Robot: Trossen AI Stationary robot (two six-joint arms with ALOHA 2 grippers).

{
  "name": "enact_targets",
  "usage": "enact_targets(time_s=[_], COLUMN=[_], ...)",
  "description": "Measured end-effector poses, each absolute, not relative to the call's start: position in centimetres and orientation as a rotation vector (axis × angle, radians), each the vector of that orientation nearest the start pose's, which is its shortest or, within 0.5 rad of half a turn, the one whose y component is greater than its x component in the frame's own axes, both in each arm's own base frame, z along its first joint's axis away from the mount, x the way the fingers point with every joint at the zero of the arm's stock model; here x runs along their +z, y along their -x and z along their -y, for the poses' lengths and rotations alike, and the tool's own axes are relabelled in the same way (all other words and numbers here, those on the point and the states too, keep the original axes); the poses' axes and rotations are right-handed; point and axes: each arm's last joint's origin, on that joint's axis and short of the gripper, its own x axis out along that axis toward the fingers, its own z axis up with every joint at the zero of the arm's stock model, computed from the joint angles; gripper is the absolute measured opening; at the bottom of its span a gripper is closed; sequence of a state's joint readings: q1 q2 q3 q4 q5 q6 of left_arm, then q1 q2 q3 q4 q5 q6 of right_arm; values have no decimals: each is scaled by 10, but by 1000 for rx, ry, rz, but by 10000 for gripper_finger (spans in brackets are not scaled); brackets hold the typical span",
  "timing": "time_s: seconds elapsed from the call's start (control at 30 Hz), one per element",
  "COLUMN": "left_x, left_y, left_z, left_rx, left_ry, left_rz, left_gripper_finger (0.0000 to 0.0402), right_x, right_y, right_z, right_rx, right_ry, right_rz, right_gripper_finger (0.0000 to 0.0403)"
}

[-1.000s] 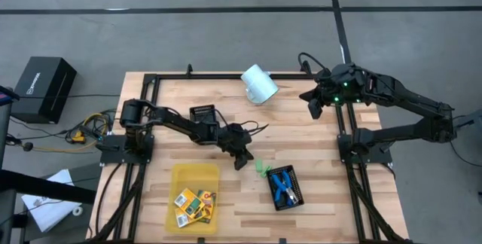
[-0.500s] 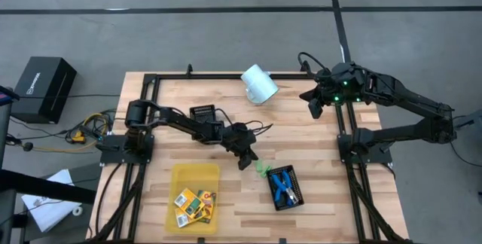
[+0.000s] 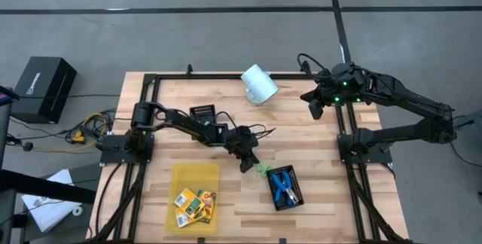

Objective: Pick & Place School Supplies
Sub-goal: Put the green eraser into the top black bin

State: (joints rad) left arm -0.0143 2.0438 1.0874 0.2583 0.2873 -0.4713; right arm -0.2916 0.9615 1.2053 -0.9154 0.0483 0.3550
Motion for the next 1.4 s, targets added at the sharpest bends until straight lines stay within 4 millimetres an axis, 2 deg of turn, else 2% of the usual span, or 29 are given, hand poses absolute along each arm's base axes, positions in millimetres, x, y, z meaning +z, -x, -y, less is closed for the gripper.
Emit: enact_targets(time_s=[0.33, 0.8, 1.0, 1.4], left_x=[106, 111, 98, 92], left_y=[-399, -403, -404, -404], left_z=[14, 14, 14, 16], left_rx=[-99, -129, -131, -129], left_ry=[543, 548, 580, 592], left_rz=[-813, -754, -792, -816], left_gripper_finger=[3, 3, 3, 3], right_x=[377, 377, 377, 377], right_y=[-161, -161, -161, -161], right_z=[49, 49, 49, 49], right_rx=[-428, -414, -415, -413], right_ry=[-409, -406, -410, -414], right_rz=[-609, -609, -608, -609], right_gripper_finger=[0, 0, 0, 0])
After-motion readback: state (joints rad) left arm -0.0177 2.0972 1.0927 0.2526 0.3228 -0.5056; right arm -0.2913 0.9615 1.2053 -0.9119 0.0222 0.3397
